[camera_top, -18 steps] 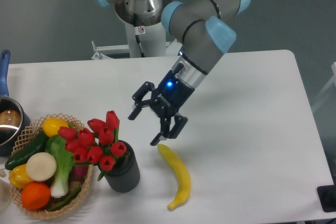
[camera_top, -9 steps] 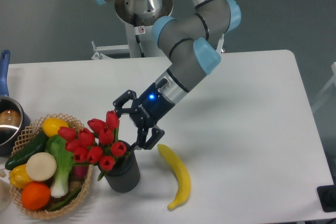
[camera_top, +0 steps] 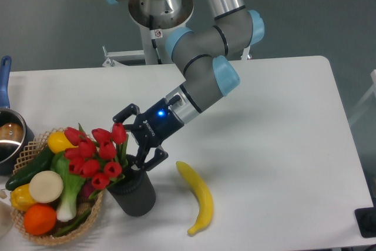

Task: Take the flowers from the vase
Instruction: 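Close the gripper around the tulip stems just above the vase rim, then lift the gripped tulips up out of the black vase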

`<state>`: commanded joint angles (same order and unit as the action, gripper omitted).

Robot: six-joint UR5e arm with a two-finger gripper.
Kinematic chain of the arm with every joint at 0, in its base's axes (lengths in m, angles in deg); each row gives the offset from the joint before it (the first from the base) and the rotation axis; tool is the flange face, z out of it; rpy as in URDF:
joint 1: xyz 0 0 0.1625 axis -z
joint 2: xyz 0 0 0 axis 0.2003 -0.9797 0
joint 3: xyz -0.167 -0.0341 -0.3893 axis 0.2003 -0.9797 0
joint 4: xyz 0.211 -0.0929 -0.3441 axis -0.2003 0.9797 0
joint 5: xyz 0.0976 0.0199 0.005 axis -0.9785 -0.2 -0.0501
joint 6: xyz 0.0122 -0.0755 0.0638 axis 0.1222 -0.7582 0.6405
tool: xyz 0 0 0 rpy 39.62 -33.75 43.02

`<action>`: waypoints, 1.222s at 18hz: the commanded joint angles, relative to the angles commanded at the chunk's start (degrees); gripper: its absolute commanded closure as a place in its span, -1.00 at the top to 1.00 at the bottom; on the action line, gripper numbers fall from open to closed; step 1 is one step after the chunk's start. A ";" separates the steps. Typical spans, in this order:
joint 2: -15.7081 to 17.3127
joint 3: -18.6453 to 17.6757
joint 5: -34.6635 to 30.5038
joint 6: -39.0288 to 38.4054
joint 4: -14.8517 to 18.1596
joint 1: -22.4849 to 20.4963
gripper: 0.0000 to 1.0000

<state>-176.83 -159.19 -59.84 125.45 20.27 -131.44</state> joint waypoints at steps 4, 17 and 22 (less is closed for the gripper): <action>0.17 0.09 1.31 0.00 0.00 -1.32 -1.00; 2.72 3.87 3.25 -10.01 0.00 -2.46 -1.00; 4.04 6.41 3.25 -16.86 0.00 -2.47 -1.00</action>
<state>-172.78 -152.78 -56.59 108.59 20.27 -133.91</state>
